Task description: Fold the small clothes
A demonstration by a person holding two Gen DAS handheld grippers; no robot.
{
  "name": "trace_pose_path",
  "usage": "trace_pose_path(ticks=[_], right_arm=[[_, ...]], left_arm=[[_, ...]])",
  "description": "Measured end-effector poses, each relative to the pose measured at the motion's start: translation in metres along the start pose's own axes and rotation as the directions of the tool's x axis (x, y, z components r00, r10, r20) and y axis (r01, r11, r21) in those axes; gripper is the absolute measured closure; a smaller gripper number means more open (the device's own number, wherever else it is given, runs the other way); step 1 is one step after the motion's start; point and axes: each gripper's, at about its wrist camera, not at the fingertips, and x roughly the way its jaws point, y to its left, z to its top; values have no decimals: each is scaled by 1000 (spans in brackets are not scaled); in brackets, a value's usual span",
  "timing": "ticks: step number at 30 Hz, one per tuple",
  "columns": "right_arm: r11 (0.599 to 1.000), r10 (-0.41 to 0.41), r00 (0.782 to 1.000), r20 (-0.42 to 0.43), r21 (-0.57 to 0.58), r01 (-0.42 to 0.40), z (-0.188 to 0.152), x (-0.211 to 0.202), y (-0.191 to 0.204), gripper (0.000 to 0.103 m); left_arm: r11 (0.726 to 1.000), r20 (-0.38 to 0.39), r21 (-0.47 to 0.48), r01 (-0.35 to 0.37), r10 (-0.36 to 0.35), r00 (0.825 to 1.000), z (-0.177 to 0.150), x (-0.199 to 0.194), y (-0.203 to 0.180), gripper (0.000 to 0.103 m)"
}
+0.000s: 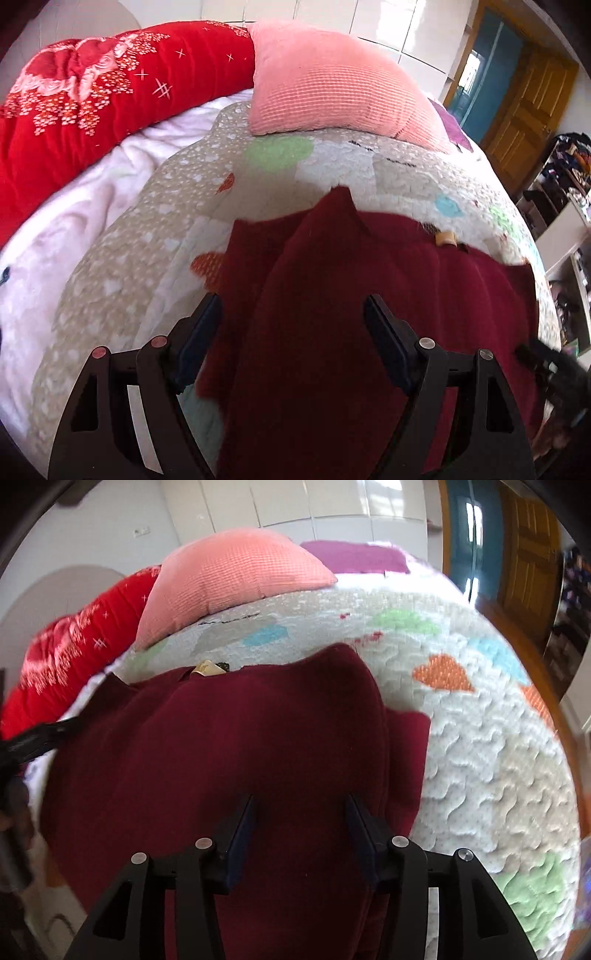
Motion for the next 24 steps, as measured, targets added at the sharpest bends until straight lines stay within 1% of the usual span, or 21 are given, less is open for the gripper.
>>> trace_pose_path(ticks=[1, 2, 4, 5, 8, 10, 11, 12, 13, 14, 16, 17, 18, 19, 22, 24], right_arm=[[1000, -9, 1000, -8, -4, 9, 3, -3, 3, 54], [1000, 6, 1000, -11, 4, -6, 5, -9, 5, 55], [996, 87, 996, 12, 26, -87, 8, -23, 9, 55], [993, 111, 994, 21, 22, -112, 9, -28, 14, 54], [992, 123, 992, 35, -26, -122, 8, -32, 33, 54], [990, 135, 991, 14, -35, -135, 5, -21, 43, 54], [990, 134, 991, -17, -33, -135, 2, -8, 46, 53], [992, 122, 991, -60, -35, -124, -3, 7, 49, 53], [993, 102, 993, -62, -46, -105, -6, 14, 52, 52], [994, 84, 996, -38, -64, -86, -5, 14, 55, 52], [996, 71, 995, -66, -56, -75, 2, 11, 60, 52], [994, 100, 993, -69, -39, -103, 7, 9, 61, 52], [988, 150, 987, -64, -17, -151, 11, 5, 65, 52], [985, 174, 983, -61, -11, -175, 14, 3, 69, 52], [982, 178, 984, -35, -58, -179, 21, -3, 93, 51], [977, 190, 982, -17, -94, -191, 25, -1, 113, 51]], left_arm=[[1000, 0, 6, -3, 3, 1000, -6, -6, 2, 24], [1000, 1, 8, -3, 3, 1000, -10, -10, 4, 24], [1000, 5, 5, -2, 2, 1000, -19, -18, 10, 24], [1000, 3, 1, -4, 4, 1000, -23, -20, 12, 24], [999, -21, -38, -1, 0, 1000, -41, -24, 28, 24], [996, -36, -87, 4, -7, 999, -54, -23, 41, 24], [993, -49, -114, 9, -15, 999, -60, -21, 49, 24], [990, -63, -142, 28, -37, 997, -67, -17, 57, 24], [986, -63, -161, 50, -61, 996, -71, -16, 62, 23], [983, -52, -171, 65, -75, 996, -74, -17, 65, 23], [981, -28, -173, 91, -97, 995, -77, -18, 67, 23], [980, -19, -171, 97, -102, 995, -78, -18, 66, 23], [980, -8, -171, 105, -108, 994, -79, -17, 66, 22], [978, 10, -173, 115, -115, 993, -81, -16, 66, 21], [976, 38, -171, 134, -129, 991, -84, -16, 67, 20], [976, 27, -166, 143, -140, 990, -82, -16, 69, 19]])
